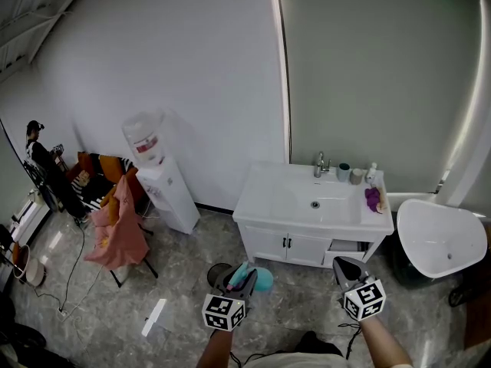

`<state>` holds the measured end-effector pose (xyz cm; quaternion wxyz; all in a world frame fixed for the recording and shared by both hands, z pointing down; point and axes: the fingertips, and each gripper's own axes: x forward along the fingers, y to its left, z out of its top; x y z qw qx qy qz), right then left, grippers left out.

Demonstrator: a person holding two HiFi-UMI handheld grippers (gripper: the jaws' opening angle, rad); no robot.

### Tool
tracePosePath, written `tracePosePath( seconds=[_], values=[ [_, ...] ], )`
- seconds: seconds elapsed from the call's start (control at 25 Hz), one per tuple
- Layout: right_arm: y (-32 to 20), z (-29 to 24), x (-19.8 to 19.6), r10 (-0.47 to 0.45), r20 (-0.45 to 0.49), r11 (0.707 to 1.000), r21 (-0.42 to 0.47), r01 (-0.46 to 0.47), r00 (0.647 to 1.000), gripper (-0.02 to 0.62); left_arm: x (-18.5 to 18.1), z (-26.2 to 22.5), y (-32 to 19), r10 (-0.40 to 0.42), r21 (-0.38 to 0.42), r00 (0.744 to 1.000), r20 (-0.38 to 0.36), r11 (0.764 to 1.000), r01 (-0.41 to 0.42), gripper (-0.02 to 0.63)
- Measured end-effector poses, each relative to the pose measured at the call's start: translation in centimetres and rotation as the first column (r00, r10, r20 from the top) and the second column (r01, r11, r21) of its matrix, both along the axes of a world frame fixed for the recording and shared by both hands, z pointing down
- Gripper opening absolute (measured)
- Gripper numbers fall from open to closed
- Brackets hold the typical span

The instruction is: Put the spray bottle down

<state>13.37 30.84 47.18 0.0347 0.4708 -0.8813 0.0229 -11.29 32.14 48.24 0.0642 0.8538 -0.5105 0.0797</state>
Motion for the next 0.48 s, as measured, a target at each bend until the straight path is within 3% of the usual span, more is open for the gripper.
tracePosePath(
  seconds=[0.48],
  values=[
    [-9.9, 1.8, 0.5, -0.041, 0.011, 0.999, -0.029, 0.041, 0.999, 0.011, 0.6, 1.0, -8.0, -0.028, -0.014, 1.000, 0.009, 0.999, 0.028, 0.149]
  ],
)
